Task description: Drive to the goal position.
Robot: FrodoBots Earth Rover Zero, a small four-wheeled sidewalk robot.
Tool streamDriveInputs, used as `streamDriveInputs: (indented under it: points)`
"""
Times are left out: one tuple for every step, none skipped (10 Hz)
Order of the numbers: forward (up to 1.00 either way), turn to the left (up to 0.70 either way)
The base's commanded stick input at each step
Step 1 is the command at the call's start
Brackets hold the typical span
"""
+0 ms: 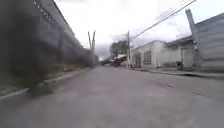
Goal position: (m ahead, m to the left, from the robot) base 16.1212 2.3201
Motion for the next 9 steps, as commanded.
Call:
streamDriveInputs:
  points:
    - [1.00, -0.35]
    - [1.00, -0.39]
    - [1.00, -0.08]
    - [1.00, 0.00]
    - [1.00, 0.00]
    - [1.00, 0.00]
    - [1.00, 0.00]
    - [1.00, 0.00]
    - [1.00, 0.00]
